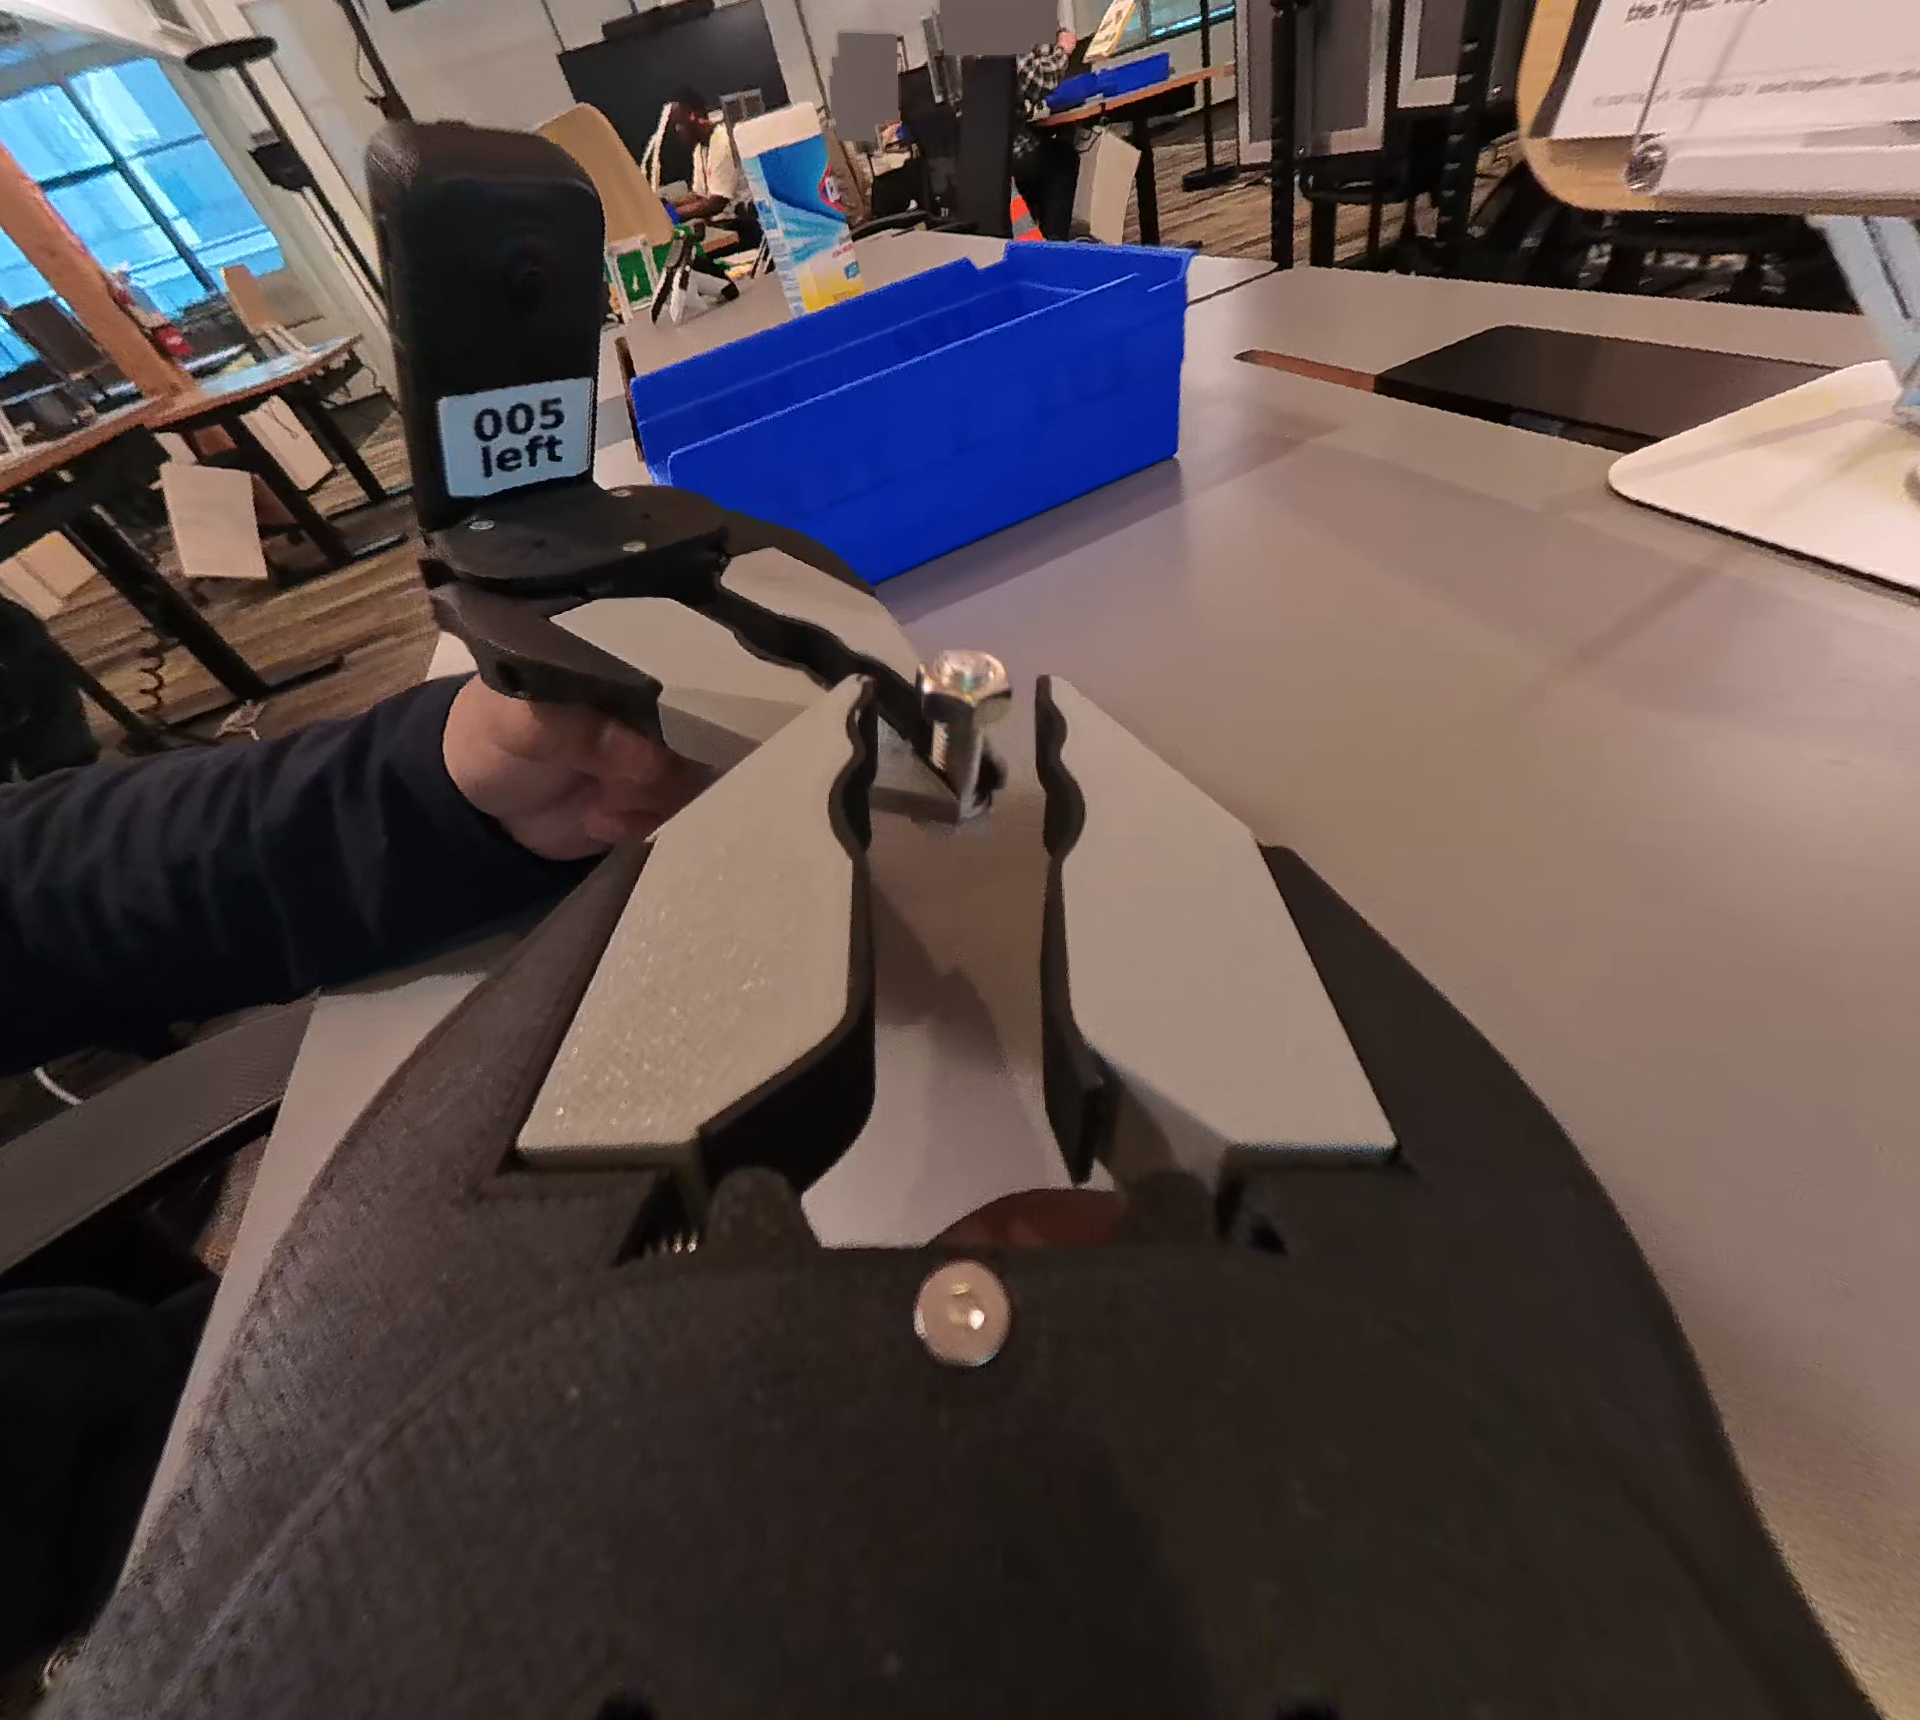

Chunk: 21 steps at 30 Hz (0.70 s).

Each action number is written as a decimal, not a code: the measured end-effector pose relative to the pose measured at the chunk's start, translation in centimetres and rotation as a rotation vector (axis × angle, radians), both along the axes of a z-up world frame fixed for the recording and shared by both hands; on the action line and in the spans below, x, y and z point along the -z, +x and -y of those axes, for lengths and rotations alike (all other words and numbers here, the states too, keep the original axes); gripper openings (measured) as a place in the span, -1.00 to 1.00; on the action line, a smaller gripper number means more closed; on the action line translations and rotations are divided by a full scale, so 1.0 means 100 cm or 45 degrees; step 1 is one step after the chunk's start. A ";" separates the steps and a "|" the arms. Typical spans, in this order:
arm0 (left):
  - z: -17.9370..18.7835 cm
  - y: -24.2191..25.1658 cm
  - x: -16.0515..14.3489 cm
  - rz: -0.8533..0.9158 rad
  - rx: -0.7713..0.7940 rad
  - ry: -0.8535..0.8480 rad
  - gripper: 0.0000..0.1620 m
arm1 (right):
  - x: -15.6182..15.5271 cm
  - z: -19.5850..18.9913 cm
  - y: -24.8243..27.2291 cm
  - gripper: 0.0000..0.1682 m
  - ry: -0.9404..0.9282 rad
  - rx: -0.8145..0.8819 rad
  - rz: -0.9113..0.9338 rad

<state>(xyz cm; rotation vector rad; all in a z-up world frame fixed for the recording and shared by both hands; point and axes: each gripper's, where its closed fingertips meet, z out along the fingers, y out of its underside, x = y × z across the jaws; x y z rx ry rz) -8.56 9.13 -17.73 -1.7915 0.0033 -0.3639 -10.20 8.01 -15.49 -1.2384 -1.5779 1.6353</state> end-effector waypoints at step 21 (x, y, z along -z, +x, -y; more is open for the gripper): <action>0.002 -0.013 -0.003 0.030 -0.057 0.007 -0.92 | -0.006 0.000 0.003 -0.75 -0.080 -0.039 -0.014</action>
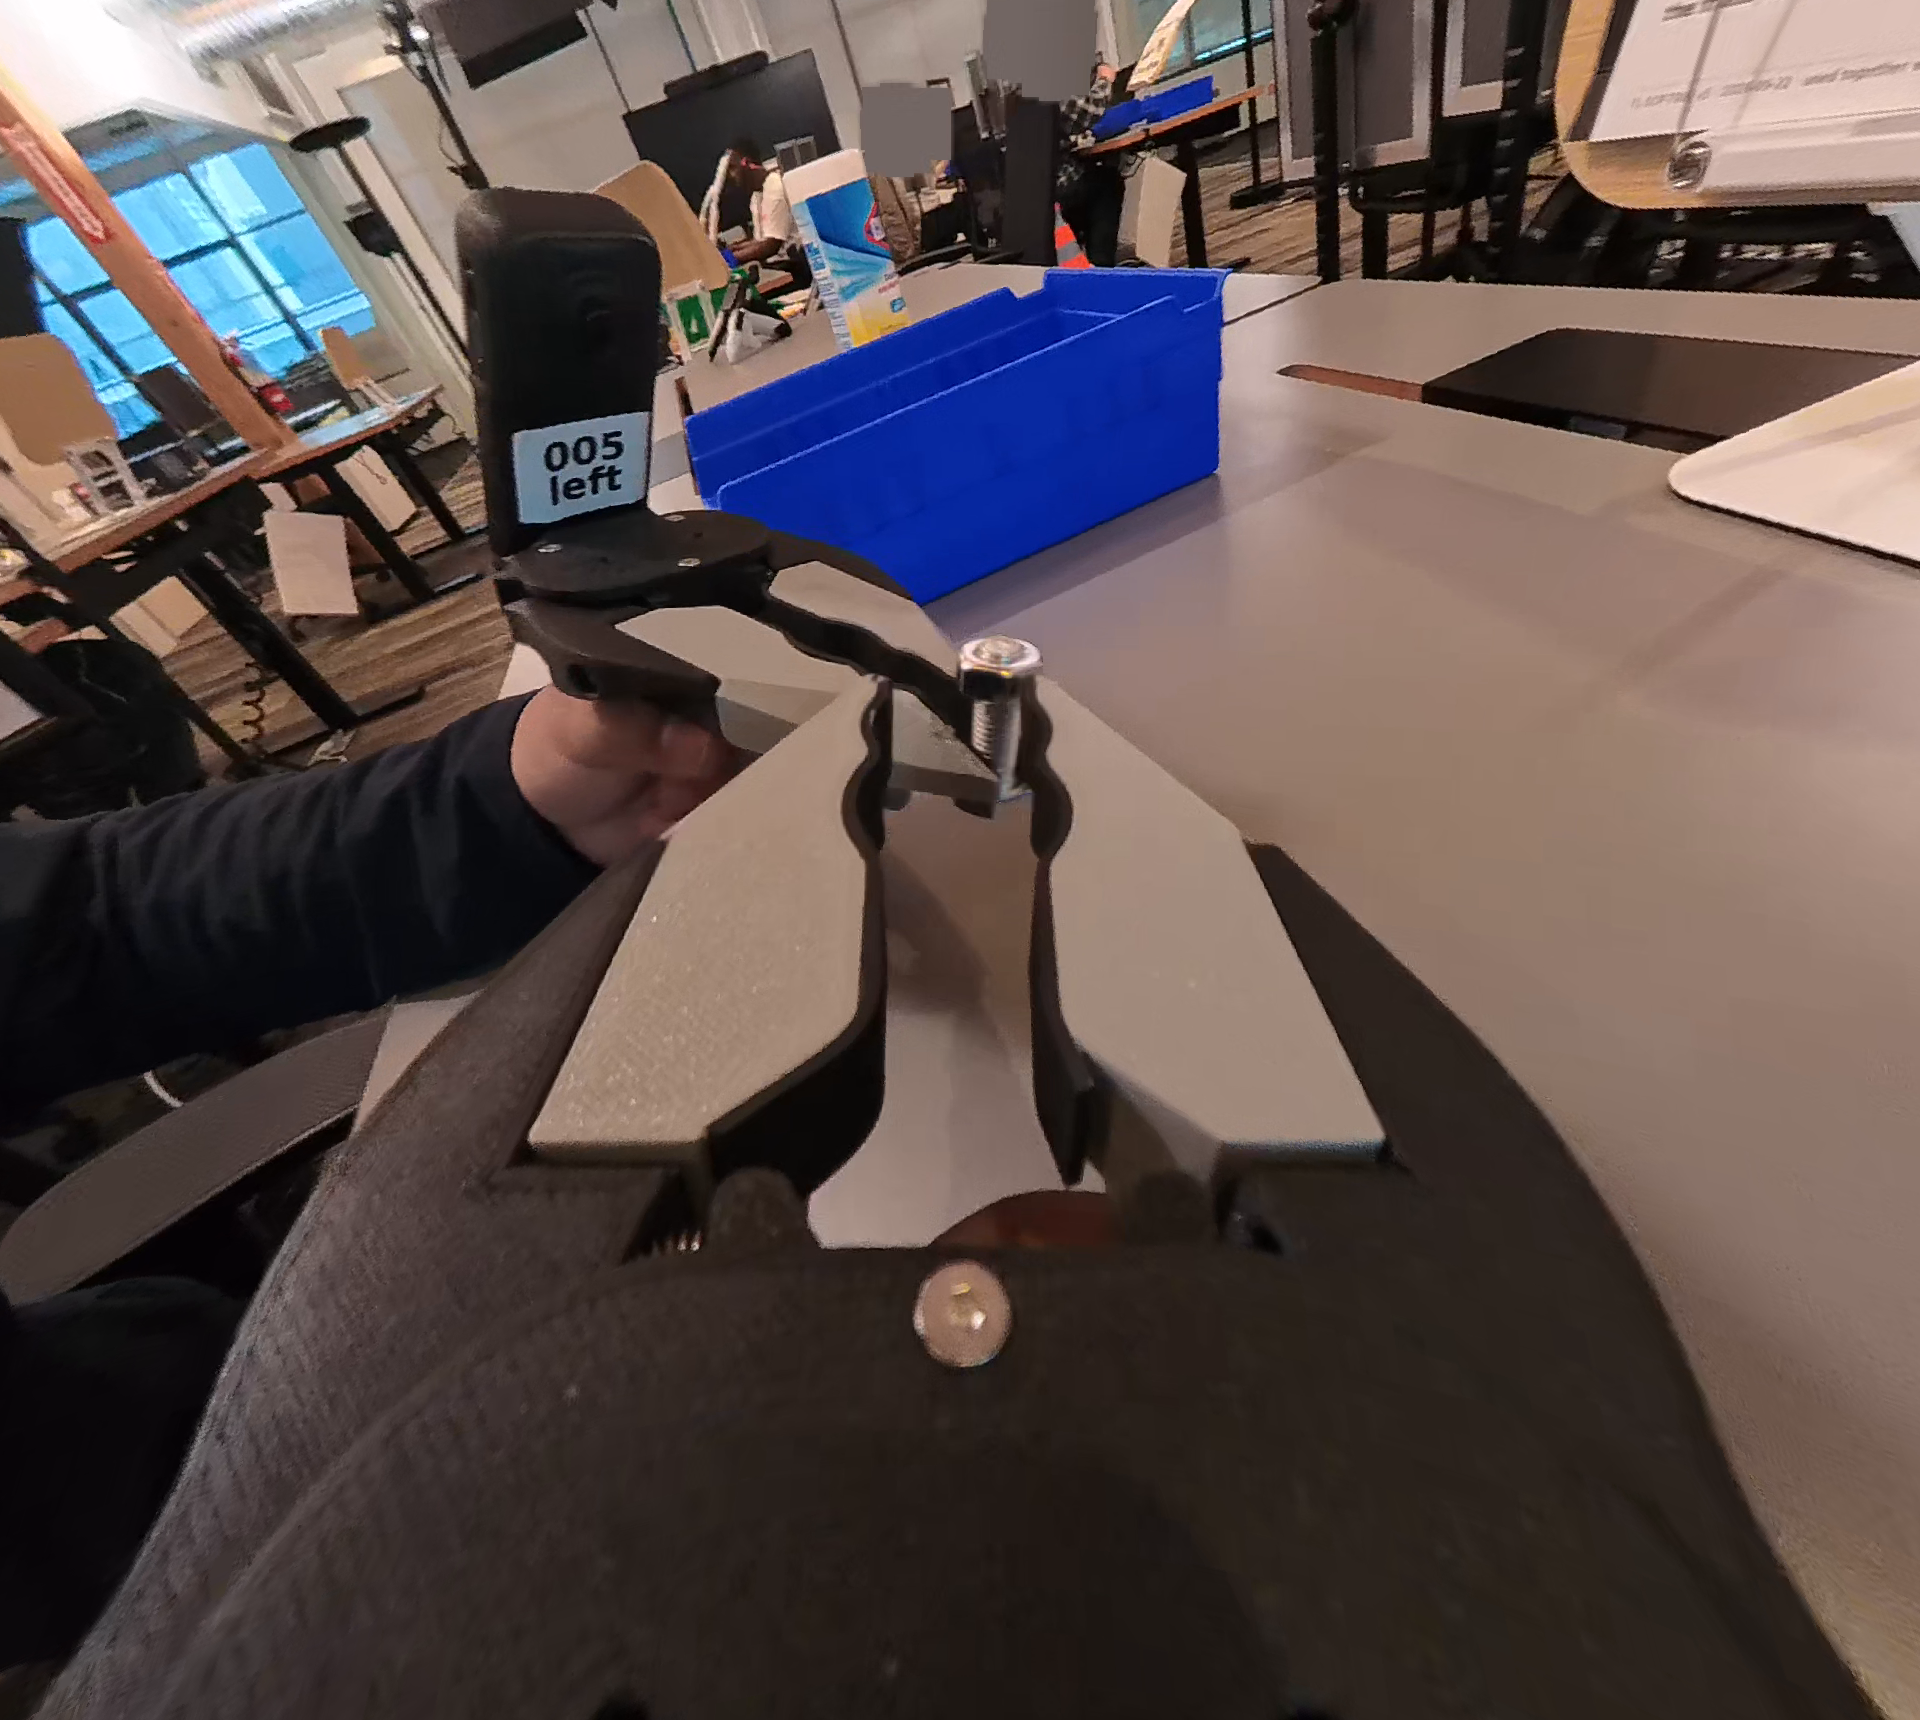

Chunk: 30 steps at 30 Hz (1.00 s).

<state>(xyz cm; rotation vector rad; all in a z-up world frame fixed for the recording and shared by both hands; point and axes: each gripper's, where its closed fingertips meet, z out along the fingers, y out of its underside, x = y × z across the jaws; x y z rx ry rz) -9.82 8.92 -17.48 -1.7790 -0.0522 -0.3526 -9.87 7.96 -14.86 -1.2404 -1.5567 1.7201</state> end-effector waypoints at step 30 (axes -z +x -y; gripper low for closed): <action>-0.004 0.019 0.005 -0.102 0.045 -0.016 -0.92 | 0.009 0.006 -0.005 -0.72 0.056 0.029 0.025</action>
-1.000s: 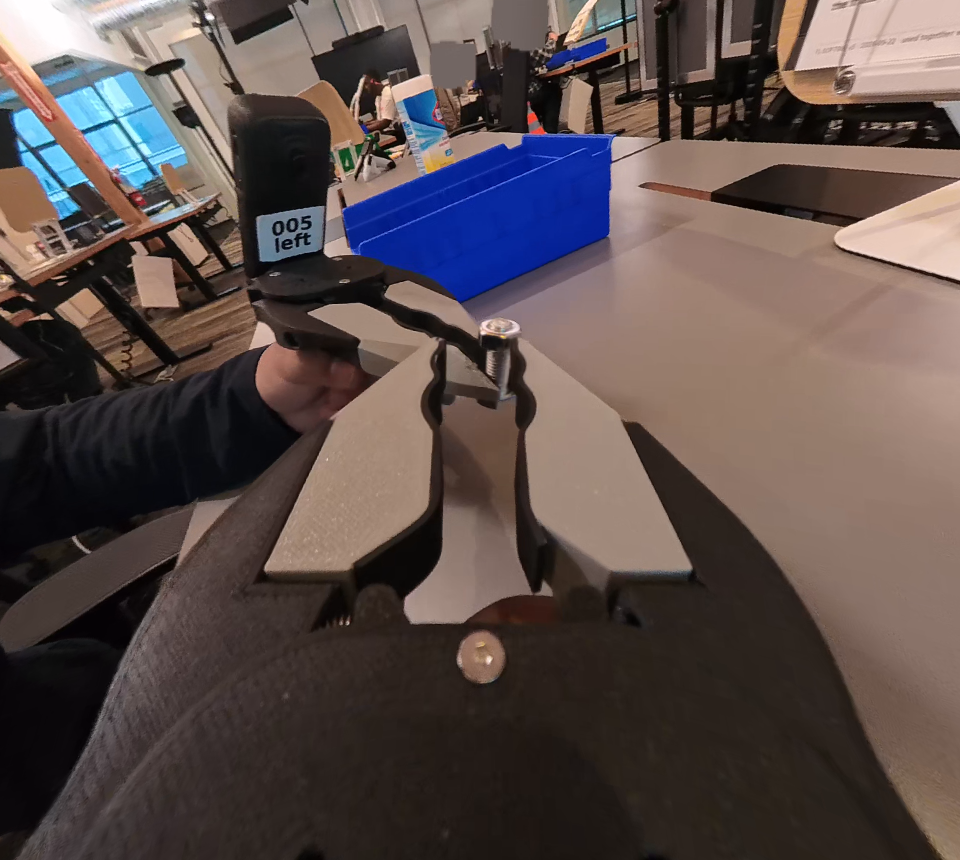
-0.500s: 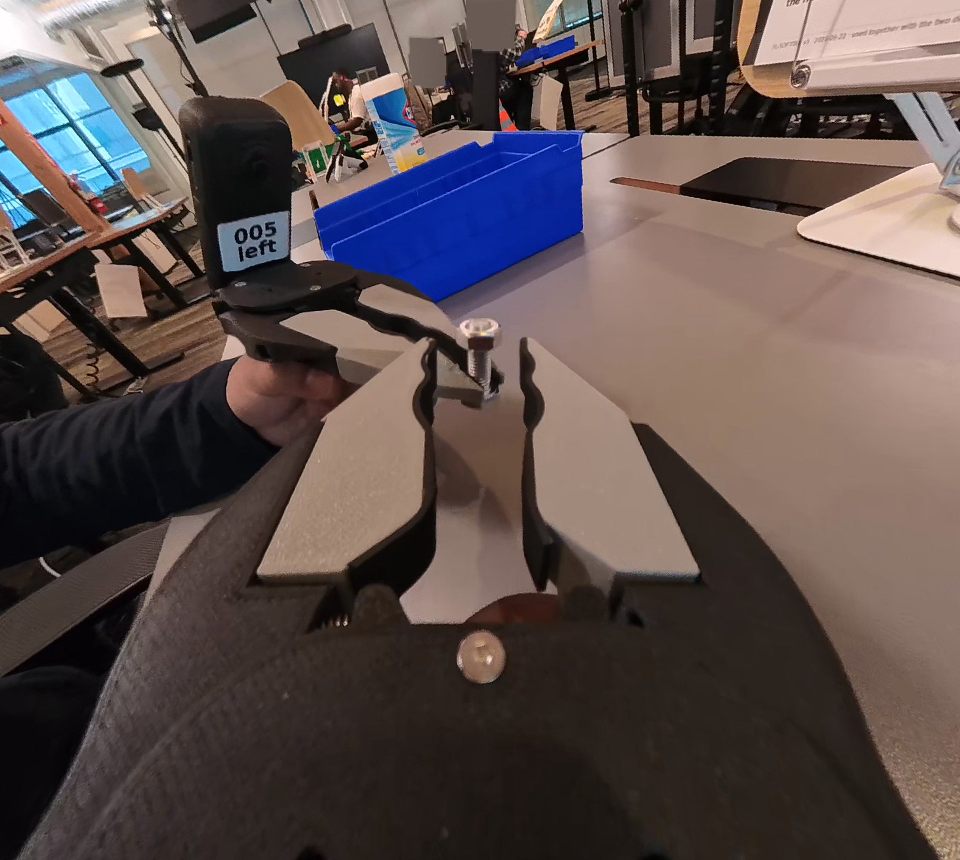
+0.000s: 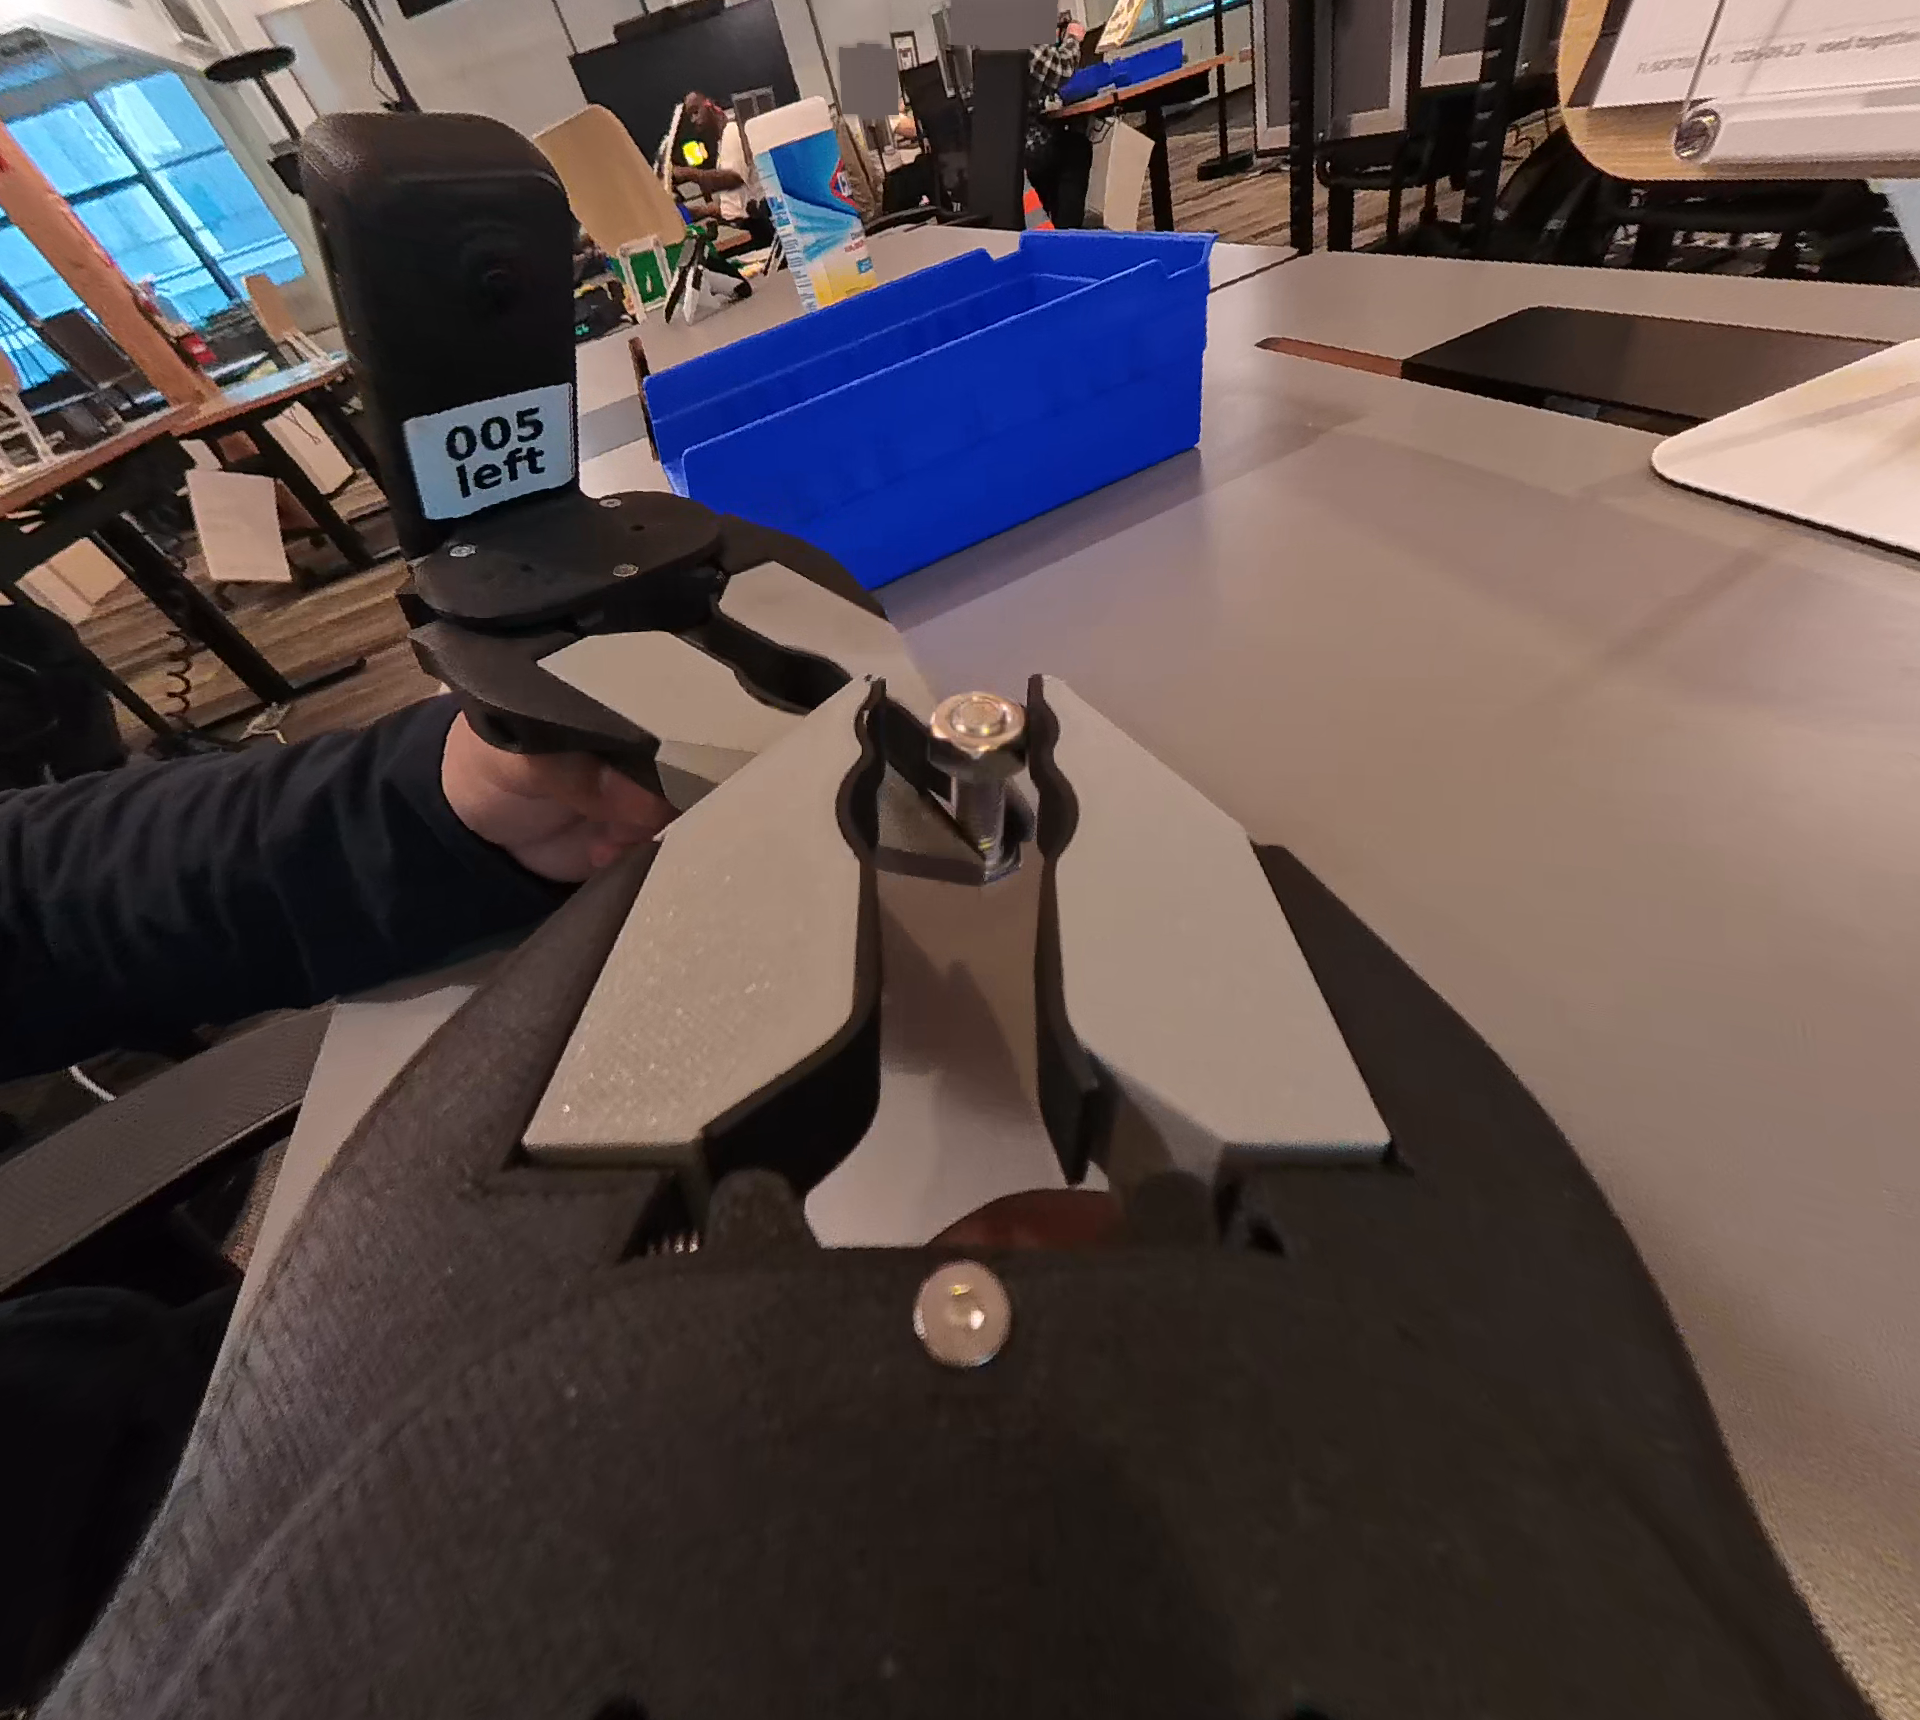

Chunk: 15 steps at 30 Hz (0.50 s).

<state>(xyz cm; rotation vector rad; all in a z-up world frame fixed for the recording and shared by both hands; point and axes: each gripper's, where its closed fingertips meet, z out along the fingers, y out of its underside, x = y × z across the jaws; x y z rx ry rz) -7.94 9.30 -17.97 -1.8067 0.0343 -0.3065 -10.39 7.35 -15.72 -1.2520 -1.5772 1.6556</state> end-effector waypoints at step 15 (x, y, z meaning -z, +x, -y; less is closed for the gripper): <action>0.002 -0.003 -0.002 -0.003 0.001 0.012 -0.92 | -0.002 0.001 0.000 -0.72 0.019 0.005 -0.016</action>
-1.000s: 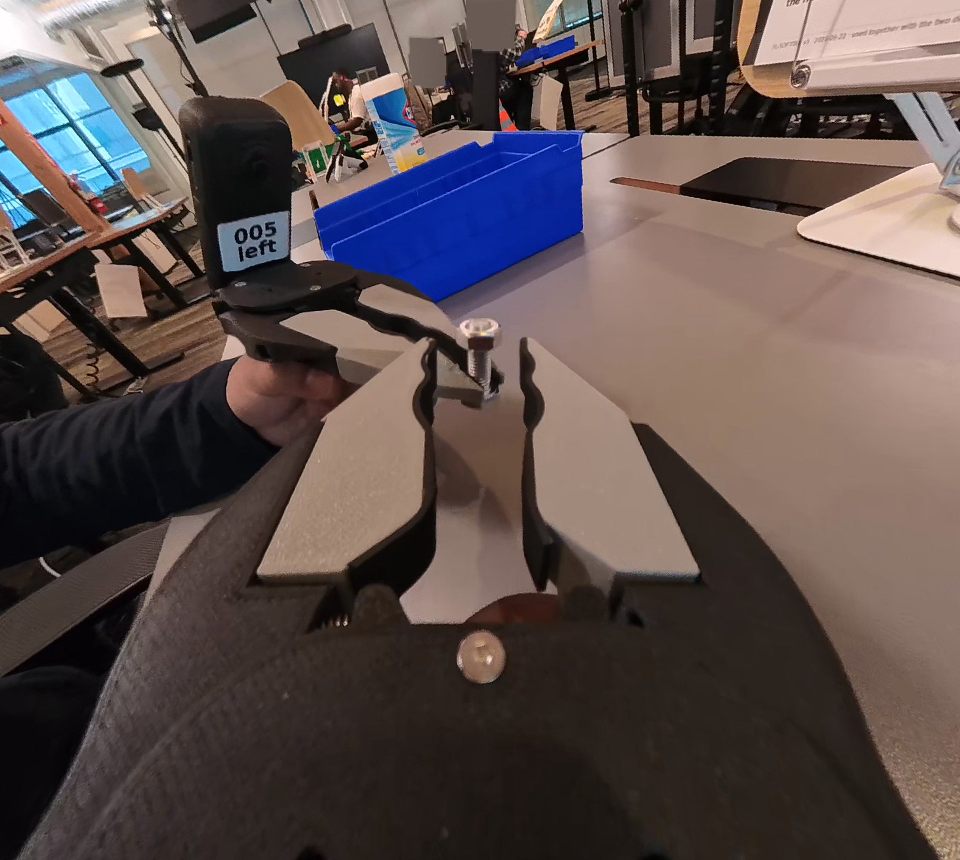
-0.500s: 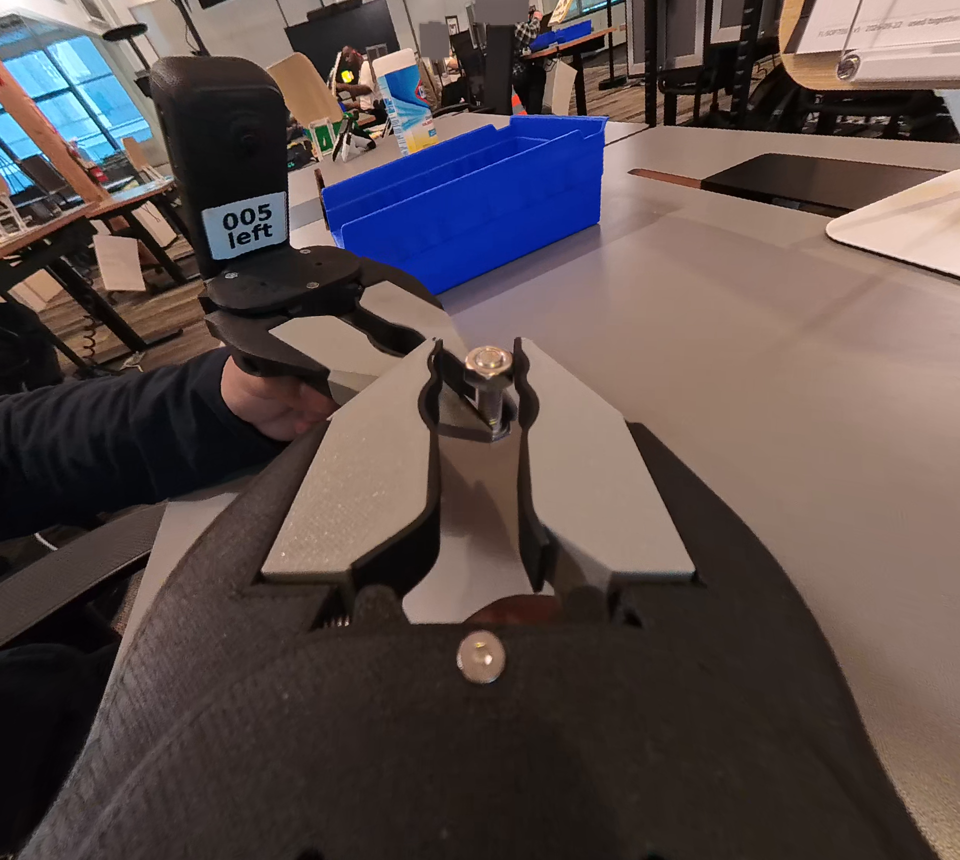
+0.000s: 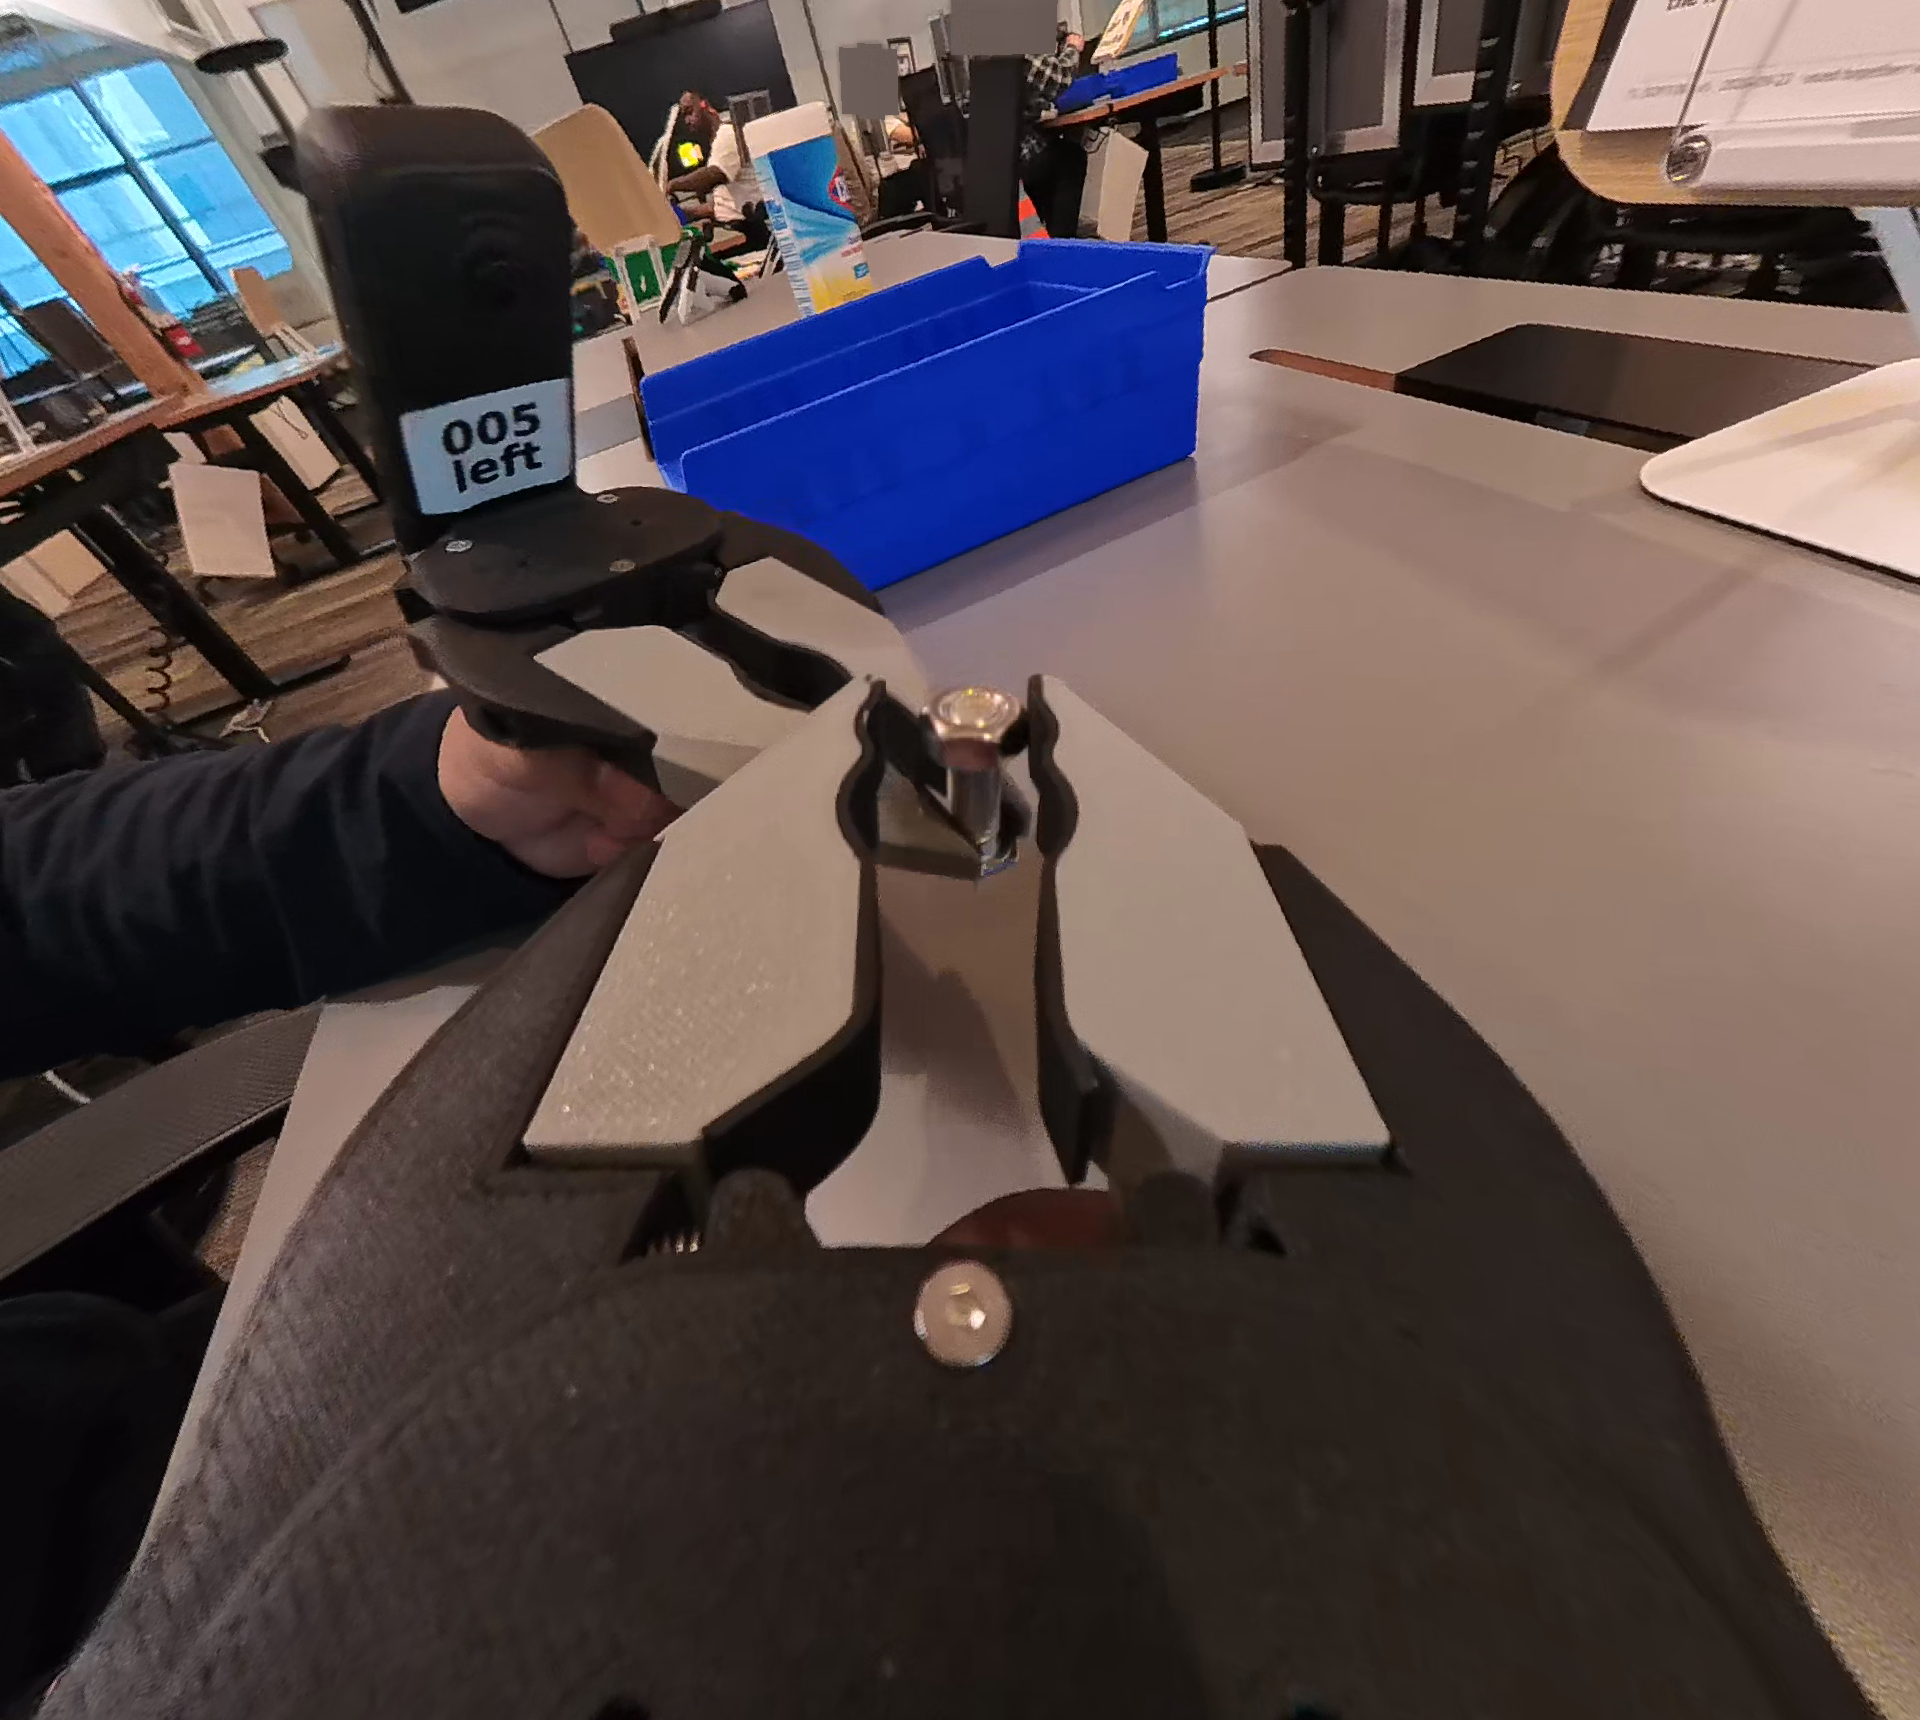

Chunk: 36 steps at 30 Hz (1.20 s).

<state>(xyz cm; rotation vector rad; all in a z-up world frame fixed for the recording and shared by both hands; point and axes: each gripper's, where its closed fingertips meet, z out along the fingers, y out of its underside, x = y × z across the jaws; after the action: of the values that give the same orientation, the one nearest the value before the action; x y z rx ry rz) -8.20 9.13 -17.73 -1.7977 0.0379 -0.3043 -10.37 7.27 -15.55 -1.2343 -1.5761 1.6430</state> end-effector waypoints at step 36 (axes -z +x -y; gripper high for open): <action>-0.001 -0.012 0.002 0.060 -0.061 -0.018 -0.92 | -0.005 -0.006 0.001 -0.68 -0.017 0.026 -0.016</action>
<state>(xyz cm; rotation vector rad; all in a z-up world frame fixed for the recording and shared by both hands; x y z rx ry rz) -9.40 9.21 -17.97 -1.8021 -0.0405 -0.3129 -10.25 7.92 -15.07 -1.2401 -1.5426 1.6479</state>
